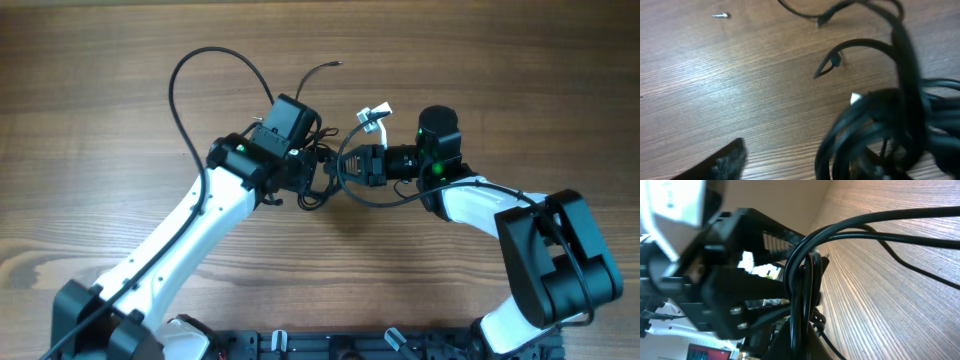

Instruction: Untangle cables

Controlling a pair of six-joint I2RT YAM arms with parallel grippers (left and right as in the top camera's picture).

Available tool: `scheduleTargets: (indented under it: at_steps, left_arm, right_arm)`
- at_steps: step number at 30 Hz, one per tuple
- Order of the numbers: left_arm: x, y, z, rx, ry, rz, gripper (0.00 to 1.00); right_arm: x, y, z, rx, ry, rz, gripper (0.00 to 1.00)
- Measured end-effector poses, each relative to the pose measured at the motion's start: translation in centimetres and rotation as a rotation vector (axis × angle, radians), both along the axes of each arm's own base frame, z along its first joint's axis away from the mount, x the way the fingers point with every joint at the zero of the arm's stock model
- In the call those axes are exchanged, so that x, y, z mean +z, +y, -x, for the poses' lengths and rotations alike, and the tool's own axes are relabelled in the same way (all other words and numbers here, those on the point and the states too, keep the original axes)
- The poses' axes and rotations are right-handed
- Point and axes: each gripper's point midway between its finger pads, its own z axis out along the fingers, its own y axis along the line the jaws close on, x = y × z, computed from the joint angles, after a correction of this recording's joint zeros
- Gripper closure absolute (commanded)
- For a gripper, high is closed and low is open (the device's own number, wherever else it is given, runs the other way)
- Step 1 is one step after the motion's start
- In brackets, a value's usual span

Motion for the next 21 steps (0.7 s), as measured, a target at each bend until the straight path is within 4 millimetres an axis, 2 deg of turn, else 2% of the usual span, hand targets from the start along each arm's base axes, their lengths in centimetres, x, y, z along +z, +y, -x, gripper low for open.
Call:
scheduleTargets:
  at_steps: [2,3,5,6,8,15,18,19,21]
  left_arm:
    - [-1.0,-0.3,0.1,-0.001,0.033,-0.001,0.54]
    - [-1.1,-0.4,0.1,-0.004,0.039,0.002,0.63]
    - [-1.2,-0.6,0.2,-0.005,0.044,0.016,0.92]
    - [-1.2,-0.9,0.3,-0.013,0.049,0.026,0.96]
    - [-1.2,-1.4,0.5,-0.025,0.054,0.039,0.96]
    - [-0.8,-1.5,0.3,-0.02,0.063,0.092,0.96]
    - [1.4,-1.4,0.0,-0.009,0.06,0.25,0.96]
    - [2.9,-1.5,0.0,-0.015,0.052,0.341,0.96]
    - [4.2,-1.5,0.0,-0.02,0.049,0.422,0.96]
  right_arm:
    - [0.1,0.0,0.2,0.013,0.001,-0.004,0.95]
    - [0.1,0.0,0.3,0.015,0.001,-0.004,0.95]
    - [0.1,0.1,0.3,0.019,0.001,-0.005,0.95]
    - [0.1,0.1,0.4,0.021,0.001,-0.006,0.95]
    - [0.2,0.2,0.6,0.033,-0.005,-0.01,0.95]
    - [0.2,0.2,0.4,0.024,-0.008,-0.008,0.95]
    - [-0.1,0.3,-0.5,-0.027,-0.009,0.009,0.95]
    - [-0.2,0.4,-0.8,-0.044,-0.002,0.017,0.95]
    - [-0.2,0.7,-1.0,-0.057,0.009,0.026,0.9]
